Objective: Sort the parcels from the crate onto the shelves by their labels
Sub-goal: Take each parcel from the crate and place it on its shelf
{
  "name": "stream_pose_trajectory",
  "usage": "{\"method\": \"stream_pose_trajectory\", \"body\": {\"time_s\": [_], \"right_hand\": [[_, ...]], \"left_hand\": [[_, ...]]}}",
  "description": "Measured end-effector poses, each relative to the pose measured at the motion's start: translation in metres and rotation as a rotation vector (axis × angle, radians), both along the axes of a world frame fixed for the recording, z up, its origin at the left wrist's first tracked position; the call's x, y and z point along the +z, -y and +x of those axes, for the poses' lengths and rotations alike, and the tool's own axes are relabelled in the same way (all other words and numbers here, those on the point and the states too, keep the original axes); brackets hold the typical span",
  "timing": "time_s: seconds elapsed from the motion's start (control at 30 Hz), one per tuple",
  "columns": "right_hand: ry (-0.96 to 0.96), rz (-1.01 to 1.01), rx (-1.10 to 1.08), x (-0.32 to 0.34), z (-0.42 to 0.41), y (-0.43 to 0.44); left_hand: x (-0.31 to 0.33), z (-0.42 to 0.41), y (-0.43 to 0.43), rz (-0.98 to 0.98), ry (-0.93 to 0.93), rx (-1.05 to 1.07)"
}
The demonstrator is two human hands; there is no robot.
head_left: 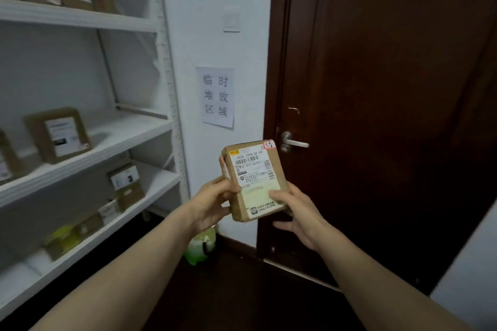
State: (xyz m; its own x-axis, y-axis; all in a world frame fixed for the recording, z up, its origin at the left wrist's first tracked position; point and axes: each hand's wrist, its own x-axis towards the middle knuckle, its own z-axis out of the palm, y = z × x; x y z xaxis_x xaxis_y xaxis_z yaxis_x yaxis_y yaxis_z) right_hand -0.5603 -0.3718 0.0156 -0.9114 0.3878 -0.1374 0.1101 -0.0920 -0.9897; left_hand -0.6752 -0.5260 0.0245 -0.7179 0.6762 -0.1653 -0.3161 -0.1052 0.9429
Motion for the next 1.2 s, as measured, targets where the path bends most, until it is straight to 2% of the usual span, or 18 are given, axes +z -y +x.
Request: {"method": "stream_pose_trajectory", "body": {"time_s": [0.27, 0.63, 0.9, 1.03, 1.2], "right_hand": [[-0.11, 0.095, 0.192, -0.007, -0.031, 0.036], [-0.172, 0.118, 0.339, -0.007, -0.041, 0.068], [-0.137, 0.236, 0.551, 0.0, -0.05, 0.098], [-0.132, 0.451, 0.673, 0.021, -0.07, 0.126], [-0.145, 0.921, 1.084, 0.03, -0.077, 0.193]], "left_hand": [[0.009, -0.006, 0.059, -0.048, -0.096, 0.129], [0.016, 0.022, 0.099, -0.027, -0.083, 0.271], [0.009, 0.047, 0.148, -0.198, -0.116, 0.46], [0.005, 0.071, 0.197, -0.288, -0.093, 0.469], [-0.018, 0.107, 0.251, -0.375, -0.075, 0.478]]}}
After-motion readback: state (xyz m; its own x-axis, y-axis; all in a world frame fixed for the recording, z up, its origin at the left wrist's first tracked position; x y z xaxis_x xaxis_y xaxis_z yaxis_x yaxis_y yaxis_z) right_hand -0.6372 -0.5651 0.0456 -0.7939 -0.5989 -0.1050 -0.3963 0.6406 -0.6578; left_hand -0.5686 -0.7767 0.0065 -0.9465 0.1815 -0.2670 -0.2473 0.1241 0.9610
